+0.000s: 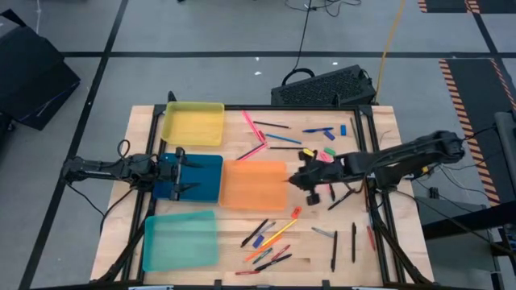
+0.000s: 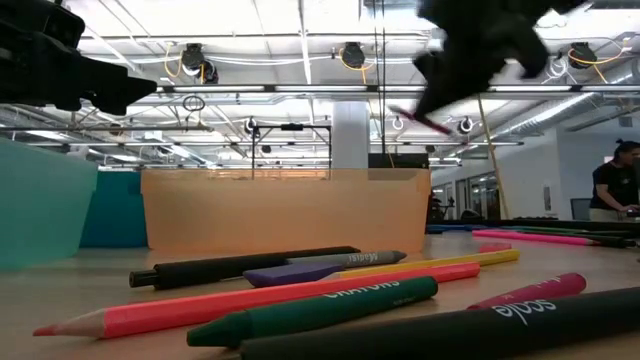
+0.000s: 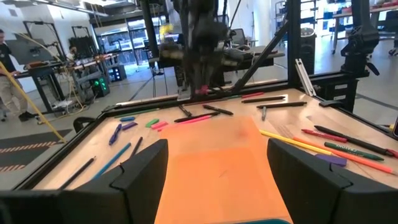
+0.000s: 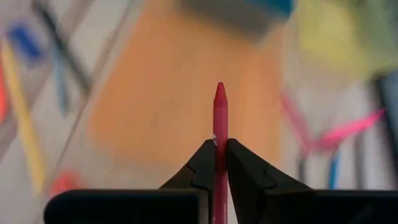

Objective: Sort crayons/erasers/pens/pencils in bins
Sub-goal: Put the red crayon into the orange bin

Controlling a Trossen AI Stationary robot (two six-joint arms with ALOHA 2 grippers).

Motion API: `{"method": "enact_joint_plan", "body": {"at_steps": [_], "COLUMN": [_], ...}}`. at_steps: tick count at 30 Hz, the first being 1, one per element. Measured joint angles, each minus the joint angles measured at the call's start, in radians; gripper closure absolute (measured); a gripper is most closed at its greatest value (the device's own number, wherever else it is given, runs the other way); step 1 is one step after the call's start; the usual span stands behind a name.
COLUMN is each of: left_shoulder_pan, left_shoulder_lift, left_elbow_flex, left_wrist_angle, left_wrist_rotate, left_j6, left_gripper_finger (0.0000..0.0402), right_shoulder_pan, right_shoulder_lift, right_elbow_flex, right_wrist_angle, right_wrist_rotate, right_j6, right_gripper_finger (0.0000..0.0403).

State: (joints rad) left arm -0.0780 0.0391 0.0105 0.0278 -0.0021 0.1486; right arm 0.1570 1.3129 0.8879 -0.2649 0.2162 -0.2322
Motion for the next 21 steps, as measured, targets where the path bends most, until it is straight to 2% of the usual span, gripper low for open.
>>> {"method": "enact_joint_plan", "body": {"at_steps": [3, 9, 15, 21], "left_shoulder_pan": [0.000, 0.000, 0.000, 0.000], "left_shoulder_lift": [0.000, 0.000, 0.000, 0.000], "left_elbow_flex": [0.000, 0.000, 0.000, 0.000], "left_wrist_angle": [0.001, 0.000, 0.000, 0.000], "left_wrist_rotate": [0.000, 0.000, 0.000, 0.000], "left_j6": [0.000, 0.000, 0.000, 0.000], "left_gripper_finger": [0.0128, 0.0128, 0.0128, 0.0128], "right_shoulder_pan": [0.011, 0.002, -0.024, -0.030], "right_shoulder_lift": [0.113, 0.401, 0.575, 0.576], "right_elbow_flex": [0.028, 0.107, 0.207, 0.219], "right_wrist_angle": [0.132, 0.436, 0.436, 0.390], "right_wrist_rotate": [0.021, 0.050, 0.047, 0.042], "right_j6": [-0.029, 0.031, 0.100, 0.137], "right_gripper_finger": [0.0380, 0.0380, 0.0372, 0.0309]}}
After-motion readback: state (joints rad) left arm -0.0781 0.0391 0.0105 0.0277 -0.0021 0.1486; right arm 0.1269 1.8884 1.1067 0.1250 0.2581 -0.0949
